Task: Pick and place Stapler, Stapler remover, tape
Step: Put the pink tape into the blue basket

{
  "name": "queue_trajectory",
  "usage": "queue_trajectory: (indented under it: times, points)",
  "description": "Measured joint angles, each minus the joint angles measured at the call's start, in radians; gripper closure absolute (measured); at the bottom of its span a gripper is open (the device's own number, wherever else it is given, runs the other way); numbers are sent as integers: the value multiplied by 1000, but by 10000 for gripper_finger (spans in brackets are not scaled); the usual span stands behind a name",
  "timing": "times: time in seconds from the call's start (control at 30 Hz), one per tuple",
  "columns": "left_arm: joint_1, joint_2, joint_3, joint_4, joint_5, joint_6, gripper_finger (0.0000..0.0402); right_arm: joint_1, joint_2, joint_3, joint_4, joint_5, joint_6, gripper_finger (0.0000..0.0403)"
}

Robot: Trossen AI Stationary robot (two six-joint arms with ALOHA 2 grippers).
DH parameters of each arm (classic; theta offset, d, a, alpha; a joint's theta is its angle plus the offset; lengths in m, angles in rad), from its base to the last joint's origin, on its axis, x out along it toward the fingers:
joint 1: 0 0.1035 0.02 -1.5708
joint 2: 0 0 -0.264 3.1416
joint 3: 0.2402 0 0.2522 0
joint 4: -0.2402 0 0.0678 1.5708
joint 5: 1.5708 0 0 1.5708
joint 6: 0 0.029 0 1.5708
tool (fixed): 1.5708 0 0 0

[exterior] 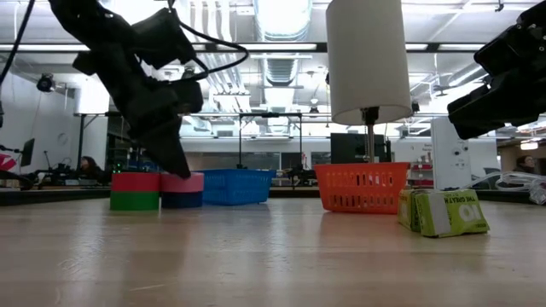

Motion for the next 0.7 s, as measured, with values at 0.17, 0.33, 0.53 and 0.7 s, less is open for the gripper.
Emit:
queue_trajectory:
  times: [0.17,0.33,0.53,0.7]
  points:
    - [0,8,0,1,-10,24,209,0,0,0,0,0,0,394]
    - [0,3,0,-7,-30,48,243,0,0,0,0,0,0,394]
    - [0,3,0,-16,-53,73,320,0,0,0,0,0,0,394]
    - [0,0,0,-18,-52,102,367,0,0,0,0,0,0,394]
